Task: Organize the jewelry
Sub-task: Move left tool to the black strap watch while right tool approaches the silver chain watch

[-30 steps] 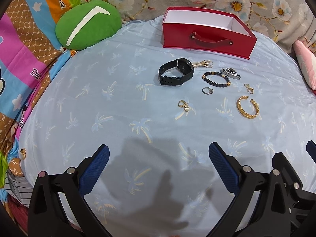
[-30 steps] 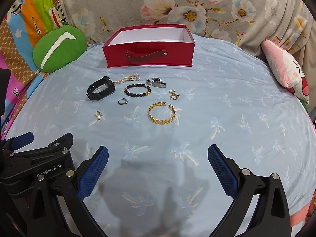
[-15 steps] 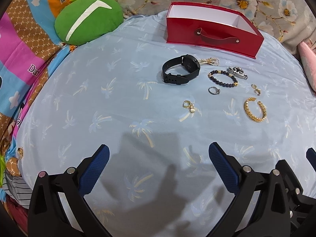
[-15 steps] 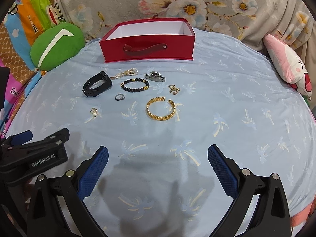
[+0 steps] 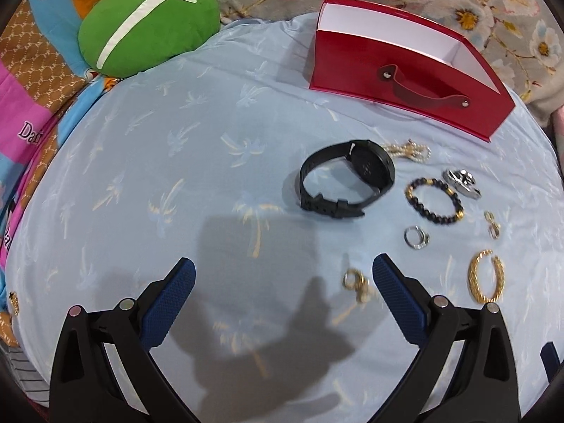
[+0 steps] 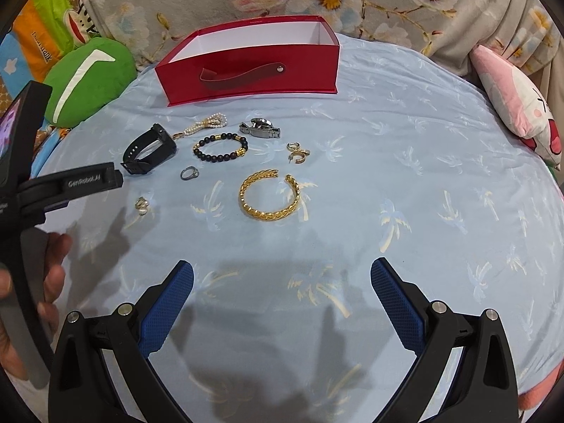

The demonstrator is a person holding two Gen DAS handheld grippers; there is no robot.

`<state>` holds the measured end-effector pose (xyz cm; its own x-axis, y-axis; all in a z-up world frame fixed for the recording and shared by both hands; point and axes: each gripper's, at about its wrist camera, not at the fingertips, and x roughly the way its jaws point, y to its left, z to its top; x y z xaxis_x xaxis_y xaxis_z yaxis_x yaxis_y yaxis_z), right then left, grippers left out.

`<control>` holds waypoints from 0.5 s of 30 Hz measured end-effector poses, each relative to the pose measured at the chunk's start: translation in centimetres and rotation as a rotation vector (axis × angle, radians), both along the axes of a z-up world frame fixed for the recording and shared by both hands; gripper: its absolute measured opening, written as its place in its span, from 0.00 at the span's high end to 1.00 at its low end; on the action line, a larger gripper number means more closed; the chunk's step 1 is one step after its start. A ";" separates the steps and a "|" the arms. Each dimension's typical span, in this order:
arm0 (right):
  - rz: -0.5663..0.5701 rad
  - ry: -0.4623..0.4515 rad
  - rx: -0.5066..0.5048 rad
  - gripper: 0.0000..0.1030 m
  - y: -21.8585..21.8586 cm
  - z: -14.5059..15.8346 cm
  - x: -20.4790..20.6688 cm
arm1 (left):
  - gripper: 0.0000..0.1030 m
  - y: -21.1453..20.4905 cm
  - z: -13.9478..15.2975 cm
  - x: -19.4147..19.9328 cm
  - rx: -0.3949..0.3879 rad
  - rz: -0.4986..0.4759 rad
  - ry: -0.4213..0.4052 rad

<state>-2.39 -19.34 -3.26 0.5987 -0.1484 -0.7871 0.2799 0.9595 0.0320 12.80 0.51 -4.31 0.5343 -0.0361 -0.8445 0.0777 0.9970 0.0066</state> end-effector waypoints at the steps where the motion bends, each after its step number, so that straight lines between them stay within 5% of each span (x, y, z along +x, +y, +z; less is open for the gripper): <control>1: -0.002 0.000 0.001 0.05 -0.2 -0.1 0.3 | 0.05 -0.3 -0.1 0.5 0.004 -0.003 -0.001; 15: -0.025 -0.047 0.046 0.05 -4.3 -0.4 7.7 | 0.05 -3.7 -2.5 5.7 0.021 -0.079 0.015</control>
<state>5.31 -23.62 -3.62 0.6318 -0.1284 -0.7644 0.3012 0.9494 0.0894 18.54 -3.22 -6.78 0.5176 -0.0596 -0.8536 0.1561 0.9874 0.0257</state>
